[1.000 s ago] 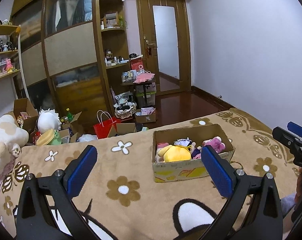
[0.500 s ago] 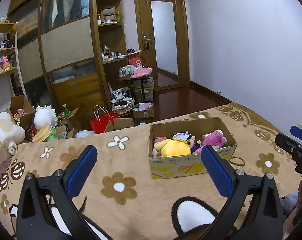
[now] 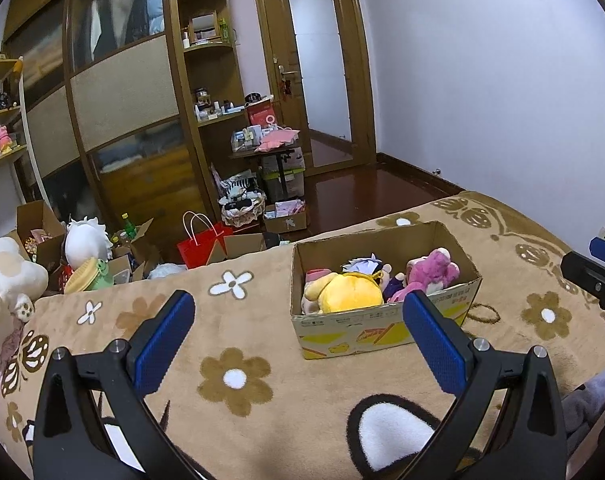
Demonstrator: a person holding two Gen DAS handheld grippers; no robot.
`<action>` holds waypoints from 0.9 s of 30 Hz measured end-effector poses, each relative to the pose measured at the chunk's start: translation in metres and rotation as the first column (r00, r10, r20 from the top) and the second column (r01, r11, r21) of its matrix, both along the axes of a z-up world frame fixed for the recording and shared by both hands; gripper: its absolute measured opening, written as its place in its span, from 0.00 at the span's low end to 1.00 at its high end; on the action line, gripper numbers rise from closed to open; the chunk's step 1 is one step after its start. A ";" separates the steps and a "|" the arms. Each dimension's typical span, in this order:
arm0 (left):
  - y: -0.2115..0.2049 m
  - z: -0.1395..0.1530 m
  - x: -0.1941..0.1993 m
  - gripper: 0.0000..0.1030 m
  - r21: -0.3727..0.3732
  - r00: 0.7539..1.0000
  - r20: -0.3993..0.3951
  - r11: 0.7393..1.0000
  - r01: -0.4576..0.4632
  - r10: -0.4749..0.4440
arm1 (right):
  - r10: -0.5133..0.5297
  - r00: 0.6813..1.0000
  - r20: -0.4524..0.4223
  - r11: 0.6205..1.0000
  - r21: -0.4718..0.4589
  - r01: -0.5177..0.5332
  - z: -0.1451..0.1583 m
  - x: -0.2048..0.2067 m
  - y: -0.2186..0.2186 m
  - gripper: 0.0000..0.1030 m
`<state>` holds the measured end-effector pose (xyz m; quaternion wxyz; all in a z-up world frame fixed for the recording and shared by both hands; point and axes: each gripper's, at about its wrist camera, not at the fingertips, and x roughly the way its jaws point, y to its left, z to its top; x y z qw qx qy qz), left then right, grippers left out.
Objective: Organize soft objects
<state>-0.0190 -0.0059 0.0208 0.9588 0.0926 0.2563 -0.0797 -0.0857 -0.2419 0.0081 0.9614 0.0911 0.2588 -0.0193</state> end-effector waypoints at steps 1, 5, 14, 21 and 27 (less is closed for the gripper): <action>0.000 0.000 0.000 1.00 0.001 1.000 0.001 1.000 -0.002 0.002 | -0.001 1.000 0.001 1.000 -0.001 0.001 0.000 0.000 0.000 1.00; 0.002 -0.002 0.003 1.00 -0.014 1.000 -0.019 1.000 0.006 -0.007 | 0.000 1.000 0.001 1.000 -0.003 0.000 0.000 0.000 0.000 1.00; 0.000 -0.003 0.000 1.00 -0.002 1.000 -0.004 1.000 0.010 -0.010 | -0.006 1.000 0.002 1.000 -0.001 0.006 -0.001 0.001 0.000 1.00; 0.001 -0.002 0.000 1.00 -0.006 1.000 -0.010 1.000 0.013 -0.013 | -0.007 1.000 0.004 1.000 -0.002 0.007 -0.001 0.001 -0.001 1.00; 0.002 -0.002 0.000 1.00 -0.015 1.000 -0.014 1.000 0.013 -0.013 | -0.005 1.000 0.004 1.000 -0.002 0.005 -0.001 0.002 -0.001 1.00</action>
